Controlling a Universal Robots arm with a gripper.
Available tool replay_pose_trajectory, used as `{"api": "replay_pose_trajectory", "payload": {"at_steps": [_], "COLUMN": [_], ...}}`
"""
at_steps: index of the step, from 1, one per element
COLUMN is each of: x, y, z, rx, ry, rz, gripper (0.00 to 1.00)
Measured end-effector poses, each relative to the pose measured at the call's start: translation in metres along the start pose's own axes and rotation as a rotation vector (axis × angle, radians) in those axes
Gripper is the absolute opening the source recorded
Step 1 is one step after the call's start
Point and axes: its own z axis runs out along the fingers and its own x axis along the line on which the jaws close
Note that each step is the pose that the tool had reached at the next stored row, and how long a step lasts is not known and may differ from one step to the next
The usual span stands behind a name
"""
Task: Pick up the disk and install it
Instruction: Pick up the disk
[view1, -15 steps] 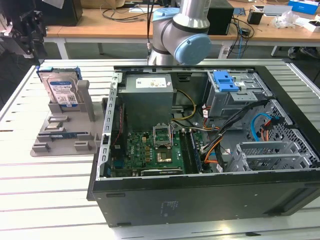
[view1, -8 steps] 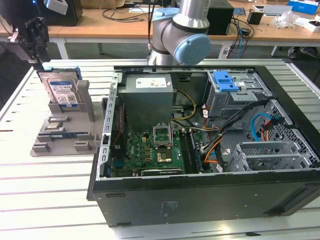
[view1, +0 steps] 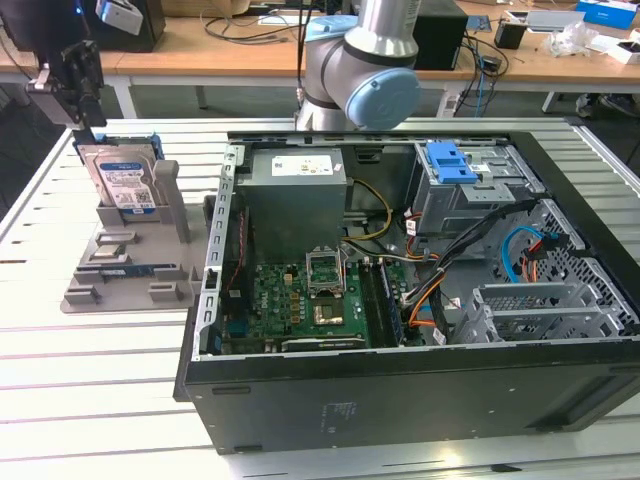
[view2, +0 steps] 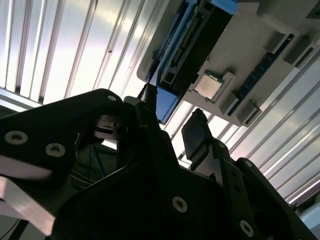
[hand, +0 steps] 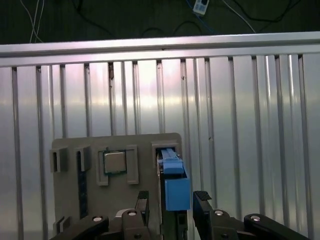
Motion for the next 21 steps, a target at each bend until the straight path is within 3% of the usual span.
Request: {"api": "replay_pose_trajectory", "payload": {"at_steps": [21], "x": [-0.0021], "y": [-0.0037], "z": [0.0438], "rx": [-0.0015], "ry": [0.0141], "rz": [-0.064], "gripper": [0.48]}}
